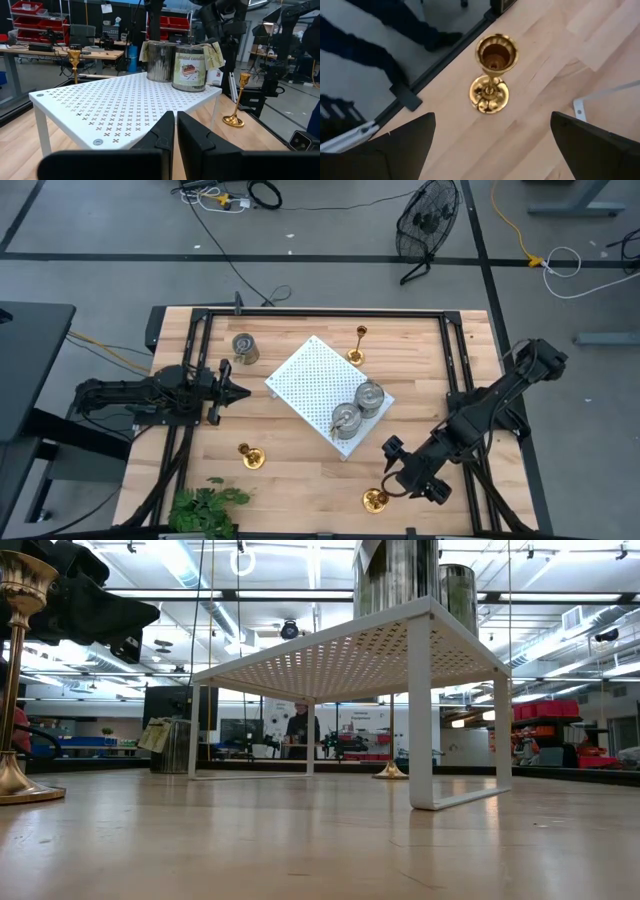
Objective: Pick & Place candle stick holders
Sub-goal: Put the bottom right gold candle holder on the shelf
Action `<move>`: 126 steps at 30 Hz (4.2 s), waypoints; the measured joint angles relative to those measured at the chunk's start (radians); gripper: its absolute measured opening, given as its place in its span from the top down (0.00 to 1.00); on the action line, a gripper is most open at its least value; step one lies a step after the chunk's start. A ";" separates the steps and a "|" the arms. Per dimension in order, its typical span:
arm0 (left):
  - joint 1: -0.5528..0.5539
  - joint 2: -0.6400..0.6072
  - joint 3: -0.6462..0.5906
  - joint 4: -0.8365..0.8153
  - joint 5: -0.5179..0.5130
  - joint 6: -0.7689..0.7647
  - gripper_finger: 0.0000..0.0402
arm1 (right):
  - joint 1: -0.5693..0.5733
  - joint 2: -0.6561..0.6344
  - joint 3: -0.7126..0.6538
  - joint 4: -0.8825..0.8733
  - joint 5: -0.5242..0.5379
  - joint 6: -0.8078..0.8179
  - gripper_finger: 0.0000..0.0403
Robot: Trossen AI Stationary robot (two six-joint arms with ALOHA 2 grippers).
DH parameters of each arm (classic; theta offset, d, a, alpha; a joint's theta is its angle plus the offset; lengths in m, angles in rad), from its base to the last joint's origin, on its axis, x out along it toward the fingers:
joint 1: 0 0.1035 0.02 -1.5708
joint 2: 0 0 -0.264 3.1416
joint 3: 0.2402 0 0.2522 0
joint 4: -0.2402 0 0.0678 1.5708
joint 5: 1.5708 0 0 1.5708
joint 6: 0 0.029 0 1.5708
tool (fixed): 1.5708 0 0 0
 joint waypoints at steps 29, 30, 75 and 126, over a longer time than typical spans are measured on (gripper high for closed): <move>0.000 0.000 0.000 0.000 0.000 0.000 0.94 | 0.001 -0.109 -0.403 0.517 0.002 0.113 0.01; 0.000 0.000 0.000 0.000 0.000 0.000 0.94 | 0.001 -0.108 -0.415 0.541 0.002 0.117 0.01; 0.000 0.000 0.000 0.000 0.000 0.000 0.94 | 0.016 0.024 -0.557 1.036 0.027 0.213 0.01; 0.000 0.000 0.000 0.000 0.000 0.000 0.94 | 0.035 0.170 -0.557 1.244 0.037 0.235 0.45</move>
